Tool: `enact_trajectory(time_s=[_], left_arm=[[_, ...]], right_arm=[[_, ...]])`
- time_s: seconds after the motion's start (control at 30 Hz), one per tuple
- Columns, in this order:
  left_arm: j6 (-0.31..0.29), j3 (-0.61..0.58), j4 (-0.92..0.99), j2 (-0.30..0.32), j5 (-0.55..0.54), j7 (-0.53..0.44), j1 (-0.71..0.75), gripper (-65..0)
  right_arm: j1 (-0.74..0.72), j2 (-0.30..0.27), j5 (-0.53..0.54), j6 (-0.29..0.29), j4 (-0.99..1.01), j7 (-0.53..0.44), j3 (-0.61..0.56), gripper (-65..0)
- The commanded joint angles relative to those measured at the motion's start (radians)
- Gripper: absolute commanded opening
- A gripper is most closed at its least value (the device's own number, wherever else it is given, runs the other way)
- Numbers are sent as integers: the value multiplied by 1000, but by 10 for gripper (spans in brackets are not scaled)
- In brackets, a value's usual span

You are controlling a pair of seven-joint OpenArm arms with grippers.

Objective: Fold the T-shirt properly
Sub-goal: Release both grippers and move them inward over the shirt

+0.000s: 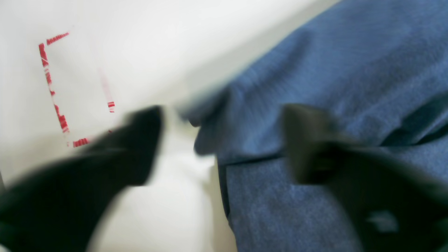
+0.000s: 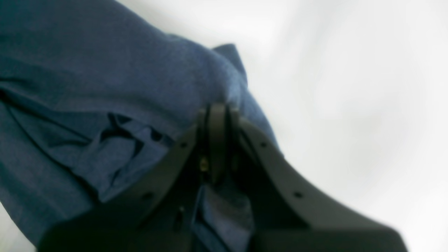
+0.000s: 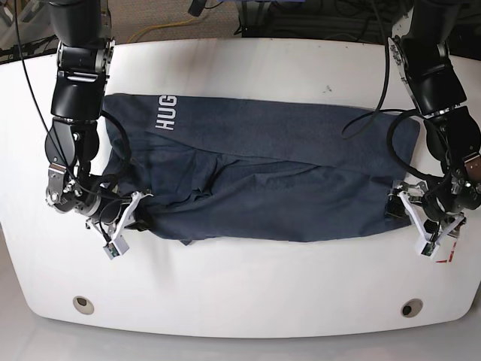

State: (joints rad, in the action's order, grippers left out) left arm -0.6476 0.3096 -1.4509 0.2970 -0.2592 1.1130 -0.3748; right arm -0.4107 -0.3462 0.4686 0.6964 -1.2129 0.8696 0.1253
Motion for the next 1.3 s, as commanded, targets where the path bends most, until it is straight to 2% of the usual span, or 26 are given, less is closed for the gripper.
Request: enact_trajectory(time_s=[0.0, 0.27, 0.43, 0.57, 0.67, 0.77, 0.9, 1.07, 1.17, 1.27], left_arm=[[2, 4, -47, 15, -13, -44, -20, -19], [13, 4, 19, 18, -5, -136, -11, -38], [84, 4, 137, 40, -9, -213, -10, -38], [79, -2, 108, 40, -13, -215, 7, -38], [51, -3, 9, 32, -13, -215, 87, -38], [33, -30, -101, 12, -13, -178, 148, -38], [30, -62, -245, -5, -13, -92, 218, -38], [30, -94, -334, -20, -12, -84, 320, -38], [30, -83, -333, -18, -12, -83, 357, -38], [30, -59, -331, -15, -10, -89, 380, -39]], right_arm=[[-29, -15, 19, 2, -21, -22, 6, -650], [-6, -14, 20, 2, -21, -23, 6, -650], [-4, -14, 15, 2, -21, -25, 6, -650], [-6, -14, 11, 2, -21, -25, 6, -650], [-26, -14, 9, 2, -20, -26, 4, -650], [-63, -18, 8, 2, -6, -30, 4, -561], [-116, -23, 8, 2, 74, -88, 3, -382], [-150, -43, 22, 2, 95, -86, 4, -192], [-124, -47, 46, 2, 20, 0, 6, -152], [-55, -49, 117, 2, -77, 52, 23, -178]])
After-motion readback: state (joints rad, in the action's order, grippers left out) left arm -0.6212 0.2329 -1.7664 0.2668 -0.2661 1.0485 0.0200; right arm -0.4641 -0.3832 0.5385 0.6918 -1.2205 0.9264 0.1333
